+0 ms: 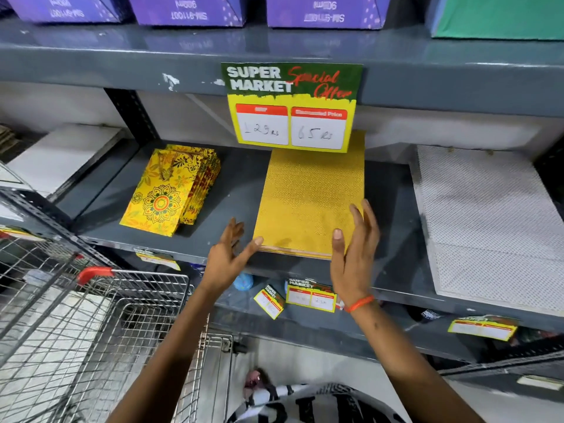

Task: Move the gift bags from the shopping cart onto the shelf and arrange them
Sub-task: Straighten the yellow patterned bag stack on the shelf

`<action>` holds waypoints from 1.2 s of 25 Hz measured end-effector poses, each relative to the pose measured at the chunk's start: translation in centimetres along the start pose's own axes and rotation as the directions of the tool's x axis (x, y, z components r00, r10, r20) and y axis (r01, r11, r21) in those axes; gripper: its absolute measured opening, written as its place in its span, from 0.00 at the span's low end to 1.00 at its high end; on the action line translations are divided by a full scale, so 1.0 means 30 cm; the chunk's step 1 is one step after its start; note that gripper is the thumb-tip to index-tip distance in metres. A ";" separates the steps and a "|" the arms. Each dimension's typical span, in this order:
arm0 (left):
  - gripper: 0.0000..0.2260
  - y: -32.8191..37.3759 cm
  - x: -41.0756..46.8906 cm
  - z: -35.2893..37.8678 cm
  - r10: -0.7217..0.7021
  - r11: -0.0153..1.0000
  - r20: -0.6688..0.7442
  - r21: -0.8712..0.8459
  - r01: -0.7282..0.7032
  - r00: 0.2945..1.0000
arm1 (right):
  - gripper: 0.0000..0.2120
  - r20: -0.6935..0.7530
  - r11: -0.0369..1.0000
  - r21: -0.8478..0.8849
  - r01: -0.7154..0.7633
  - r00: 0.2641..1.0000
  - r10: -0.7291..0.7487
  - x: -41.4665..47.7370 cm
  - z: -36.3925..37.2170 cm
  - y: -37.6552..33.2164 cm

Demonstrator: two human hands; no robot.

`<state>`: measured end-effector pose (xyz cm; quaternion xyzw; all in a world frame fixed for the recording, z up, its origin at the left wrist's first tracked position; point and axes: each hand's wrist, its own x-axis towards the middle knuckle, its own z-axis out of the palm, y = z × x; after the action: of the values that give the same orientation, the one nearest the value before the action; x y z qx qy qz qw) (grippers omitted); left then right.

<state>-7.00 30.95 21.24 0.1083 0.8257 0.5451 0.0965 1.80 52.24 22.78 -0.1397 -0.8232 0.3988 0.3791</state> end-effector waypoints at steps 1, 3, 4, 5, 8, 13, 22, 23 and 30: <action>0.38 0.005 0.000 -0.036 0.023 1.000 -0.052 -0.016 -0.024 0.998 | 0.26 0.023 0.998 0.029 0.049 0.999 -0.049 0.003 0.044 -0.050; 0.32 0.033 0.012 -0.113 0.052 0.997 -0.155 -0.056 -0.061 0.986 | 0.25 0.075 0.993 0.081 0.082 0.993 -0.089 0.009 0.145 -0.148; 0.30 0.041 0.024 -0.160 0.066 0.994 -0.206 -0.075 -0.083 0.976 | 0.24 0.096 0.991 0.102 0.087 0.991 -0.096 0.010 0.204 -0.196; 0.28 0.042 0.038 -0.209 0.083 0.990 -0.254 -0.089 -0.109 0.964 | 0.24 0.115 0.988 0.122 0.089 0.988 -0.103 0.011 0.266 -0.240; 0.18 -0.006 0.076 -0.371 0.101 0.986 -0.365 -0.086 -0.141 0.926 | 0.24 0.180 0.985 0.162 0.064 0.979 -0.093 0.007 0.458 -0.336; 0.37 -0.194 0.134 -0.666 0.050 0.986 -0.327 0.165 0.005 0.944 | 0.36 0.437 0.993 0.118 0.021 0.897 -0.071 -0.075 0.725 -0.390; 0.30 -0.345 0.262 -0.831 -0.016 0.875 -0.098 0.480 0.061 0.995 | 0.53 0.613 0.997 -0.071 -0.009 0.789 0.050 -0.098 0.880 -0.346; 0.28 -0.339 0.270 -0.828 0.001 0.882 -0.095 0.469 0.044 0.995 | 0.52 0.613 0.997 -0.074 0.015 0.789 0.033 -0.090 0.882 -0.348; 0.25 -0.295 0.328 -0.827 0.050 0.875 -0.054 0.483 -0.018 0.997 | 0.42 0.653 0.998 -0.045 0.048 0.757 -0.007 -0.013 0.885 -0.362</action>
<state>-23.96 8.53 22.29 0.1257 0.9361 0.3270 0.0301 -16.68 30.44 20.41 0.0089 -0.9169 0.3927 0.0702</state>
